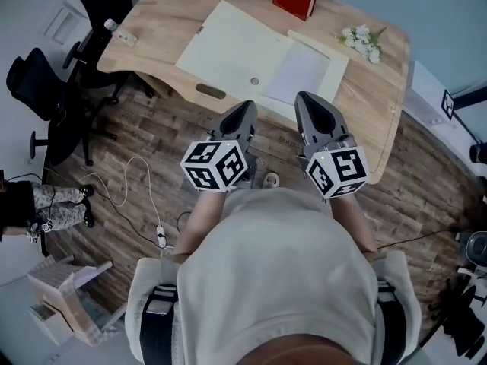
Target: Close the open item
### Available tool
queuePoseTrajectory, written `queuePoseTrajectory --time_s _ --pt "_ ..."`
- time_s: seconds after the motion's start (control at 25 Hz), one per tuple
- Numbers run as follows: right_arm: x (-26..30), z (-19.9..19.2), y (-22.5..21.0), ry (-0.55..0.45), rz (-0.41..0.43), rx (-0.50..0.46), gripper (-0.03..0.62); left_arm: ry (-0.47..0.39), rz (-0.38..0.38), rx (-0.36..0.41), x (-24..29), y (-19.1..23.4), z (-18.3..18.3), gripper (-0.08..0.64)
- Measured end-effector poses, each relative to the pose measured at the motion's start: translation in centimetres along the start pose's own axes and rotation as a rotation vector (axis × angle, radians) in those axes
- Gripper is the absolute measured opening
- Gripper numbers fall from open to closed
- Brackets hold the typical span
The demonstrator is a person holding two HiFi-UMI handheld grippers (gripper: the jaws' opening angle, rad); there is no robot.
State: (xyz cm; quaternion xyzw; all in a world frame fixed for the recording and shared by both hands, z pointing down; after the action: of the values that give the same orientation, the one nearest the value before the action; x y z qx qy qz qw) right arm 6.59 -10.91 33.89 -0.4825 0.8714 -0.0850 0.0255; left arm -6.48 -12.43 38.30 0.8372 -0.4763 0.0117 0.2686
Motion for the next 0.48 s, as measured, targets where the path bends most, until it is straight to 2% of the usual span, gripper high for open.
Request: queuePoseTrajectory --time_s 0.48 --pt "-0.1 -0.9 -2.2 0.014 -0.031 0.01 0.02 0.009 0.072 -0.013 1.3 3.0 0.5 0.021"
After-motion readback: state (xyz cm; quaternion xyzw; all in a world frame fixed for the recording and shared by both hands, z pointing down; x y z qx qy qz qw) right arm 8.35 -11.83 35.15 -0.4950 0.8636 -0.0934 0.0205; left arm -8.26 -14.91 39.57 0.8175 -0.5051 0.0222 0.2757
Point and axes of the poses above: the fingertips, and each gripper's own axes: x forward along the fingers, y to its left, z out of its top, the point moved 3 cm from there along -x, backward along the fingers, and after that the axes turned 5 degrees about z, right-handed, at the moved point
